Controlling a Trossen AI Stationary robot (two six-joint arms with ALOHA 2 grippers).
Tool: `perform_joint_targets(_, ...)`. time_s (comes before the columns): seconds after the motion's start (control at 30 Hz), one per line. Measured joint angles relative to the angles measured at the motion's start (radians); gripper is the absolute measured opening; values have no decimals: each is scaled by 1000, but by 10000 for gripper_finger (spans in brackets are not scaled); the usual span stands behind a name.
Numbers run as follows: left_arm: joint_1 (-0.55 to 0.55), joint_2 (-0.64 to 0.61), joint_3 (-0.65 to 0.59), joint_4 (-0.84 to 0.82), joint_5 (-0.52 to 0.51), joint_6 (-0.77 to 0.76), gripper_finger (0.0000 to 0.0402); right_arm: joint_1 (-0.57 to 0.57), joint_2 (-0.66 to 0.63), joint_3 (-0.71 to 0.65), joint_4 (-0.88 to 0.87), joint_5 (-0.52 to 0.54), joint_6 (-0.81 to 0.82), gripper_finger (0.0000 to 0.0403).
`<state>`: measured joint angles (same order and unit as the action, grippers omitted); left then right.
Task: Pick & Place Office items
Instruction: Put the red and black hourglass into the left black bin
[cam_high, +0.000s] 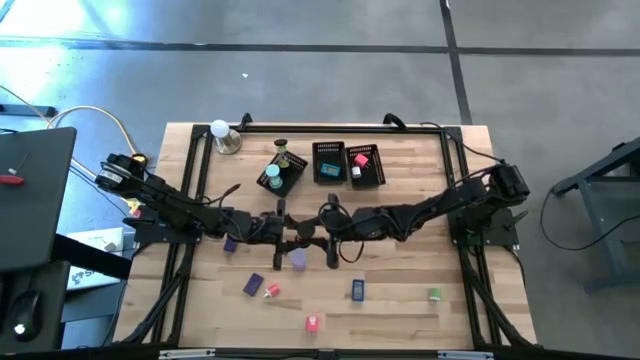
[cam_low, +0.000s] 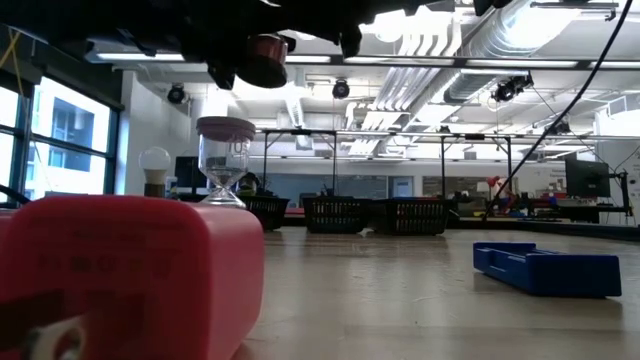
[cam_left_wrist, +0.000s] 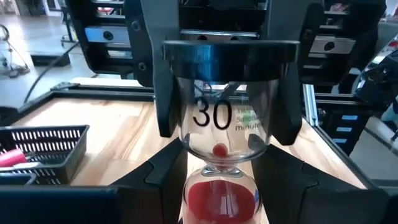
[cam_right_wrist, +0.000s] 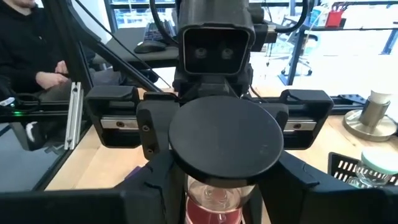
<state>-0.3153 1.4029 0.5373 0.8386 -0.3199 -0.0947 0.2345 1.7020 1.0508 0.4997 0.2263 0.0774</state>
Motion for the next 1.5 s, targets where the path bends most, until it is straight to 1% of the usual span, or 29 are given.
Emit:
perform_joint_targets(0.13,-6,0,0,3,-22,67,175,25,0,0,8,69,-44,158)
perform_joint_targets(0.23,-13,1,-3,8,-38,59,191,45,-2,1,35,117,-80,158)
perform_joint_targets(0.33,-25,1,-3,43,-39,3,210,65,-3,1,87,121,-122,157)
perform_joint_targets(0.47,-38,1,-3,109,-38,-125,232,93,-3,1,167,144,-190,159)
perform_joint_targets(0.57,-43,1,-3,182,-36,-237,237,116,-3,4,222,194,-245,159)
perform_joint_targets(0.67,-43,2,-3,262,-17,-262,238,126,-4,5,267,220,-281,157)
perform_joint_targets(0.73,-43,3,-3,304,6,-267,238,126,-5,5,294,219,-305,157)
perform_joint_targets(0.87,-48,3,-3,348,16,-291,238,126,-5,5,339,208,-360,161)
perform_joint_targets(0.97,-48,3,-3,406,18,-320,238,125,-4,5,382,201,-402,157)
perform_joint_targets(1.2,-48,3,-3,533,18,-321,238,122,-2,4,480,182,-483,161)
perform_joint_targets(1.37,-48,3,-1,551,13,-341,238,119,-1,2,505,177,-511,157)
perform_joint_targets(1.5,-48,3,-1,567,11,-352,237,117,-1,2,507,183,-515,161)
